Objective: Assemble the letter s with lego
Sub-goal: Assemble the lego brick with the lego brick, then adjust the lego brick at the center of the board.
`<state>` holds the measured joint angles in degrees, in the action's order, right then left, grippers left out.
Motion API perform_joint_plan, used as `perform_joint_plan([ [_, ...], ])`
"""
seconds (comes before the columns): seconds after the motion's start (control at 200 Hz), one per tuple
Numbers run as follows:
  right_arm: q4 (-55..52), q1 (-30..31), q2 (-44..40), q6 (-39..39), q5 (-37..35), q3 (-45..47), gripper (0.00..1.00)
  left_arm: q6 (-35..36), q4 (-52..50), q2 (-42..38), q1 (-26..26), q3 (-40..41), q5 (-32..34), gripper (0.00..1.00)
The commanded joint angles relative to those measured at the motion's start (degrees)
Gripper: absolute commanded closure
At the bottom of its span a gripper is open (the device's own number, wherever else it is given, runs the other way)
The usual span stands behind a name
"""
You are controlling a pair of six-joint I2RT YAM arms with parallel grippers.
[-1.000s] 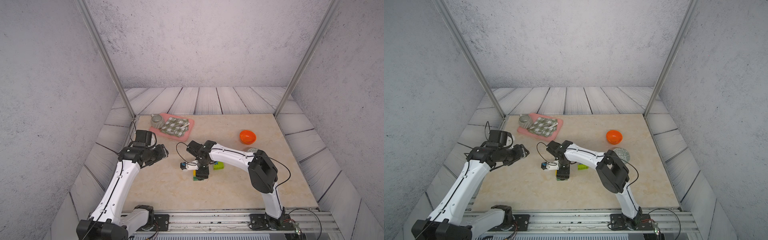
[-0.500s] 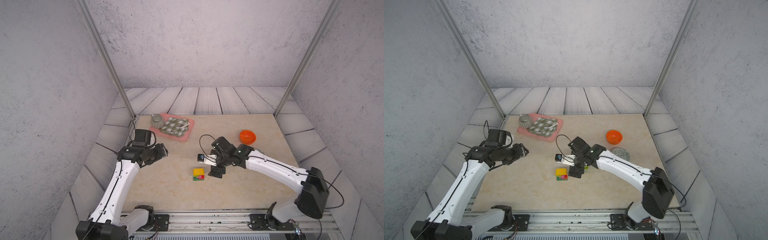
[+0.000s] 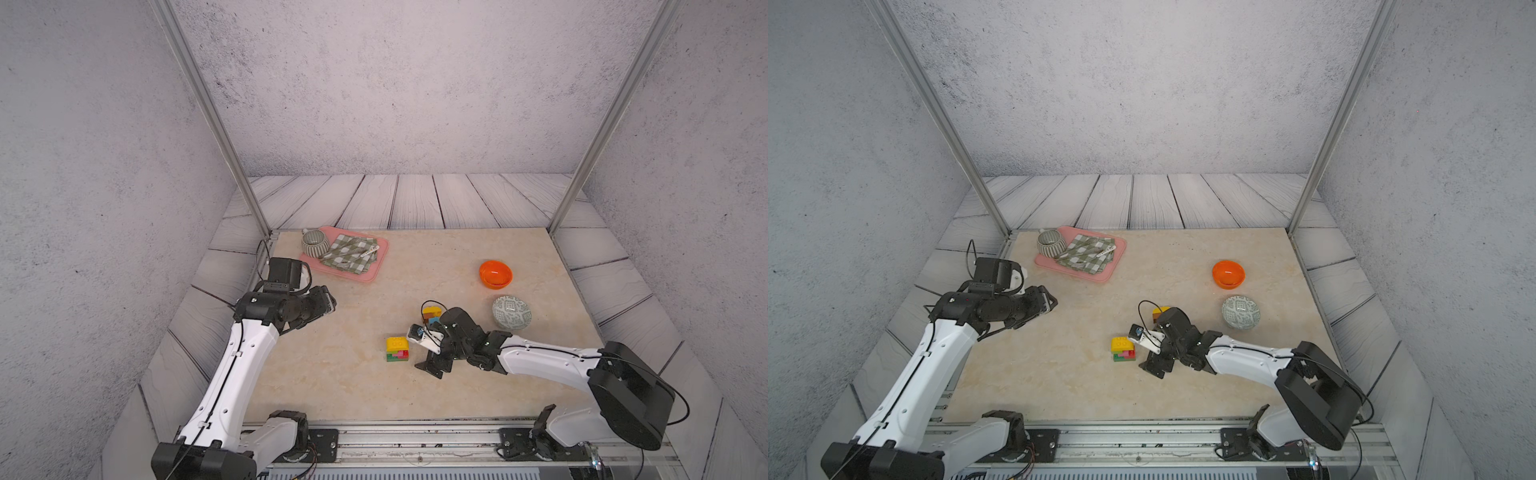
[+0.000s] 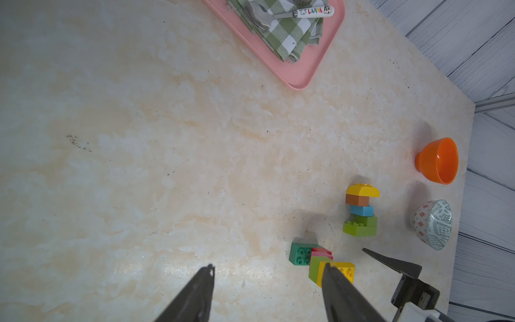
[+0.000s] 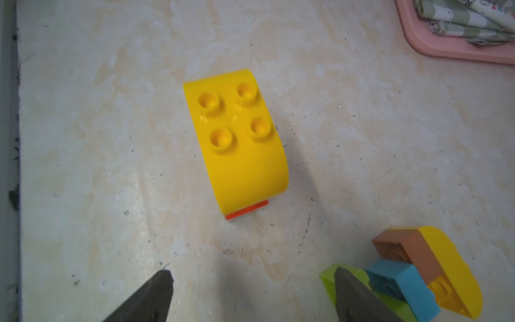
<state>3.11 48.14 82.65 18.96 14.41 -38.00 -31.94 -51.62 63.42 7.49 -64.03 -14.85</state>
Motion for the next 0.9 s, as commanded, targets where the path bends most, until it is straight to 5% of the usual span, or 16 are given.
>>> perform_joint_plan([
  [0.0, 11.2, 0.1, 2.9, -3.9, 2.6, 1.0, 0.07, -0.2, 0.0, 0.3, -0.6, -0.7, -0.4, 0.33],
  [0.44, 21.3, 0.5, 13.7, -7.0, 8.3, 0.6, 0.23, 0.5, -0.5, 0.5, -0.6, -0.7, 0.2, 0.33],
  [0.896, 25.2, 1.8, 15.8, -9.6, 10.3, 2.8, 0.51, 0.7, -0.3, 1.2, -0.6, -0.8, 0.2, 0.33],
])
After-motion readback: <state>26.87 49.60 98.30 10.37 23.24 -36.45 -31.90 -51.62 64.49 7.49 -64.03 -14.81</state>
